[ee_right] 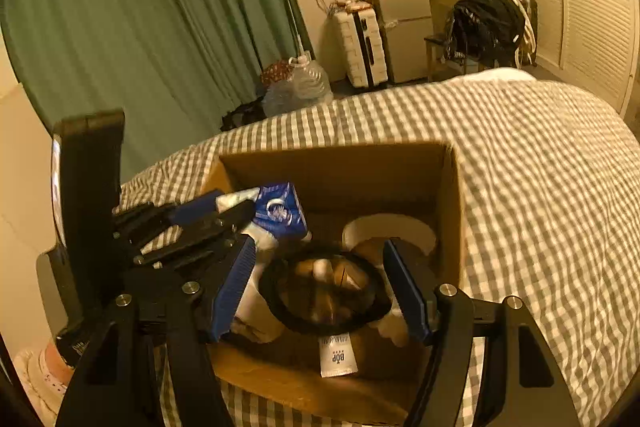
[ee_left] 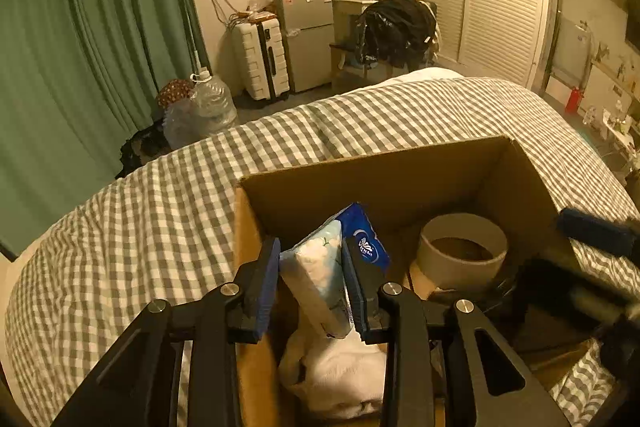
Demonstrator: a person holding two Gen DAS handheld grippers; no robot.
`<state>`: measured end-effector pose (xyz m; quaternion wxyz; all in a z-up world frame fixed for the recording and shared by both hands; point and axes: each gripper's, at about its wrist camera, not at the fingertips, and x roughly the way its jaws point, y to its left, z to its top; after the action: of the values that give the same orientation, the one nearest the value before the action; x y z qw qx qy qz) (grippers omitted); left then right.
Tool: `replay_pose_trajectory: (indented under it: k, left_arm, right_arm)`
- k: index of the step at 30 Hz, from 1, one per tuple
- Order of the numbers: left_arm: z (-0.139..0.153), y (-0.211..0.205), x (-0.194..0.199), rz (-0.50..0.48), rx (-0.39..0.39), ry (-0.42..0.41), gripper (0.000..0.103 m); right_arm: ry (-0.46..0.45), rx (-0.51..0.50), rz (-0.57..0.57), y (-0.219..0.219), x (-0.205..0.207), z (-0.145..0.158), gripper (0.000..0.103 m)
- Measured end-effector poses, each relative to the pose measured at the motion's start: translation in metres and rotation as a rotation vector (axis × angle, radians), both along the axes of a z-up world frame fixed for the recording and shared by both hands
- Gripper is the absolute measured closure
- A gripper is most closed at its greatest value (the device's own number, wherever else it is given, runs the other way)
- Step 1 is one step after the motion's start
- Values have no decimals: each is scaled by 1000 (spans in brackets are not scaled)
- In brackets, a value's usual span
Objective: Organize objects
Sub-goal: 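Carry packet and black object into the cardboard box and open both tools, then grasp the white cylindrical plug device with the right tool while the left tool reaches the earbud case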
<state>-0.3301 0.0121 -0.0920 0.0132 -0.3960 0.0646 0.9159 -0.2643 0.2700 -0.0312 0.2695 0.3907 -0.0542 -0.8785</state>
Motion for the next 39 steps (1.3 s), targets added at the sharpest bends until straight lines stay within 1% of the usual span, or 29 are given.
replay_pose_trajectory:
  k: [2,3,4,6,8,12,15,17,19,21,23,28,32,36,39]
  left_arm:
    - [11,-2,4,4,7,4,54]
    - [17,-3,5,8,5,12,42]
    - [26,-3,11,16,-4,26,34]
    - [42,-3,22,19,-18,48,29]
    - [62,-3,36,20,-25,73,27]
    - [99,-6,67,43,-33,125,12]
    - [127,-3,94,40,-58,158,11]
    - [139,-2,115,45,-66,176,11]
    - [153,-1,132,50,-61,186,7]
    - [166,-1,148,58,-50,199,5]
    - [176,-1,168,63,-40,219,5]
    - [190,-2,205,76,-19,243,3]
    - [195,-7,229,93,-20,249,2]
    - [197,-11,250,98,-11,269,1]
    - [187,-14,261,102,3,272,1]
  right_arm:
    - [5,-23,-23,7,0,12,25]
    - [10,-32,-30,10,2,18,25]
    - [21,-31,-43,15,4,26,25]
    - [42,-11,-56,20,12,41,25]
    - [60,5,-58,24,22,55,25]
    - [125,49,-77,31,52,92,25]
    - [176,62,-70,37,75,125,25]
    - [220,73,-71,42,94,148,24]
    - [258,76,-73,48,115,169,19]
    - [286,76,-75,54,131,183,12]
    - [315,88,-76,59,150,195,11]
    - [340,117,-61,67,188,210,11]
    - [359,124,-42,71,216,213,11]
    - [368,144,-29,73,234,207,11]
    - [361,168,-27,76,240,194,11]
